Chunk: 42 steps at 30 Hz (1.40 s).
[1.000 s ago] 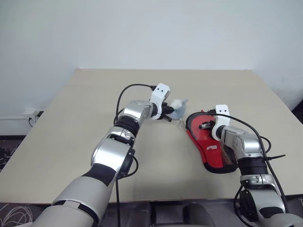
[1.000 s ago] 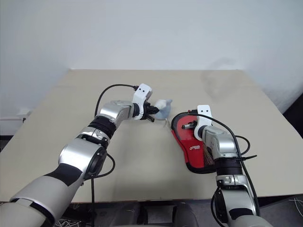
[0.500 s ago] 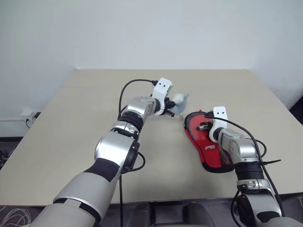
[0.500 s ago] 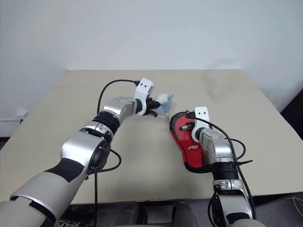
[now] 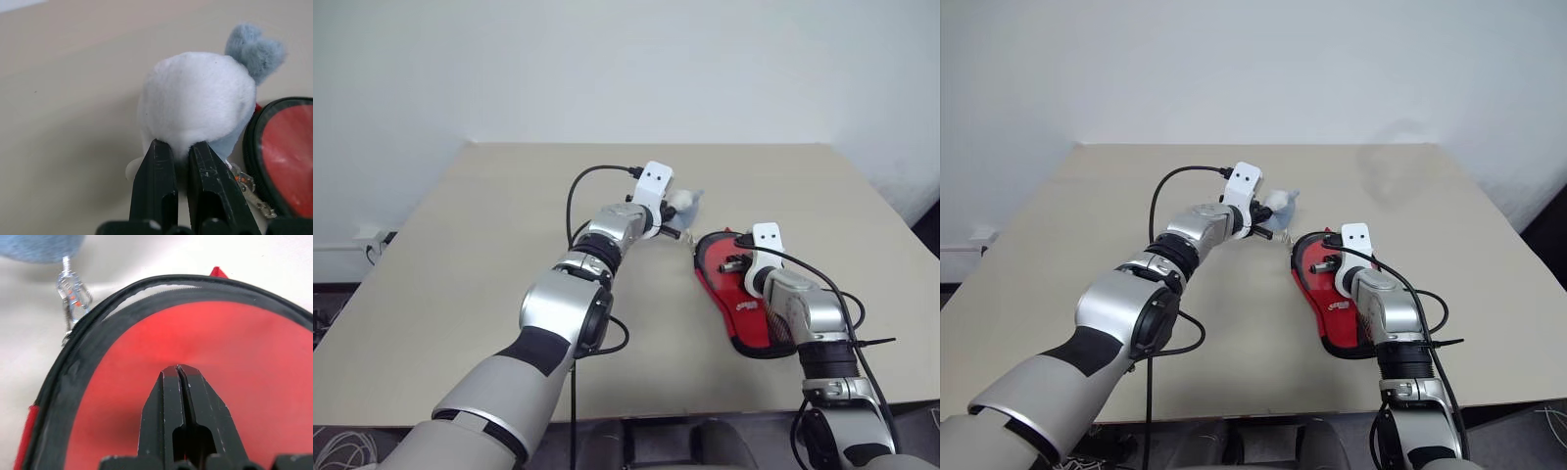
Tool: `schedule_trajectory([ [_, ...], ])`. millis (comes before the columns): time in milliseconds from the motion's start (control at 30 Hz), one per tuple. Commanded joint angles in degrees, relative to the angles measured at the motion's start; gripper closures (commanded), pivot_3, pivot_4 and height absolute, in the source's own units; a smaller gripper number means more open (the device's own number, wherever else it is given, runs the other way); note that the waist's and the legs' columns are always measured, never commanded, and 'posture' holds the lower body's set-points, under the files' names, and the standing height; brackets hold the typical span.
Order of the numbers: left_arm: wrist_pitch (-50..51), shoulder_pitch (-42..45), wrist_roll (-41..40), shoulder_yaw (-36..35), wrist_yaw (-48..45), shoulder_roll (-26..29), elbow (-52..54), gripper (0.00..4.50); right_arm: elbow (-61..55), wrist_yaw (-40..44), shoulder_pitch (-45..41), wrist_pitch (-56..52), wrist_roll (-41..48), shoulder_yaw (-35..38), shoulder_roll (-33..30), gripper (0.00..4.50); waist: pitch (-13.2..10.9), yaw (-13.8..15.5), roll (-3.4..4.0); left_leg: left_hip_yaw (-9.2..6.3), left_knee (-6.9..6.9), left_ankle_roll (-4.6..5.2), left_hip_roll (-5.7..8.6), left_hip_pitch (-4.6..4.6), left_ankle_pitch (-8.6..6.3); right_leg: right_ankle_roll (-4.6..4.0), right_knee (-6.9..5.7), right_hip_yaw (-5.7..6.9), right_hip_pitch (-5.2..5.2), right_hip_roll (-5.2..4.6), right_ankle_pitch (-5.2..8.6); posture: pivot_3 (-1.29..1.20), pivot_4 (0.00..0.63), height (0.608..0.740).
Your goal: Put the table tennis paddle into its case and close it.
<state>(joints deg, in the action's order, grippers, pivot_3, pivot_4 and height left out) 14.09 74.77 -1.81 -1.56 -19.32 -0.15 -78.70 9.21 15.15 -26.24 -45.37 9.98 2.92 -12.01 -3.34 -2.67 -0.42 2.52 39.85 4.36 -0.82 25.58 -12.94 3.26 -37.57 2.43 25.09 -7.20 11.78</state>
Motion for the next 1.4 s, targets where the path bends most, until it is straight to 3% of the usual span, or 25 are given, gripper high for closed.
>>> schedule_trajectory([
  [33,-3.7,3.6,0.6,-1.9,3.8,-0.3,1.8,4.49,1.6,0.5,3.6,-5.6,0.2,-2.6,1.1,4.50,0.0,0.0,-0.01,0.00,0.00,0.00,-0.01,0.00,0.00,0.00,0.00,0.01,0.00,0.00,0.00,0.00,0.000,0.688],
  [567,-6.4,3.6,3.8,-4.8,10.3,-4.2,0.7,4.49,-3.2,0.2,5.7,-8.5,0.5,-2.3,2.6,4.50,0.0,0.0,-0.02,-0.01,0.00,-0.03,-0.04,0.01,-0.02,0.00,0.04,0.32,-0.01,-0.16,0.00,0.00,0.000,0.688],
  [733,-7.0,3.6,3.7,-6.0,11.3,-5.2,0.6,4.49,-3.3,0.5,5.6,-8.7,0.6,-2.6,2.8,4.50,0.0,0.0,-0.03,0.00,0.00,-0.03,-0.02,0.01,-0.02,-0.04,0.04,1.49,-0.06,-0.93,-0.05,0.00,0.000,0.688],
  [1167,-11.4,3.0,6.1,-6.5,13.9,-8.7,0.5,4.49,-5.9,0.1,6.6,-10.0,0.6,-2.8,3.7,4.50,0.0,0.0,-0.03,-0.07,0.00,-0.06,0.00,0.03,-0.03,-0.02,0.05,1.84,-0.13,-1.14,-0.08,0.00,0.000,0.688],
  [1400,-12.3,2.6,7.7,-5.3,14.1,-9.8,0.3,4.49,-8.0,-0.6,7.8,-11.0,0.8,-2.0,4.2,4.50,0.0,0.0,-0.03,-0.11,-0.01,-0.05,0.11,0.10,-0.04,0.01,0.08,2.67,-0.18,-1.79,-0.10,0.00,0.000,0.688],
])
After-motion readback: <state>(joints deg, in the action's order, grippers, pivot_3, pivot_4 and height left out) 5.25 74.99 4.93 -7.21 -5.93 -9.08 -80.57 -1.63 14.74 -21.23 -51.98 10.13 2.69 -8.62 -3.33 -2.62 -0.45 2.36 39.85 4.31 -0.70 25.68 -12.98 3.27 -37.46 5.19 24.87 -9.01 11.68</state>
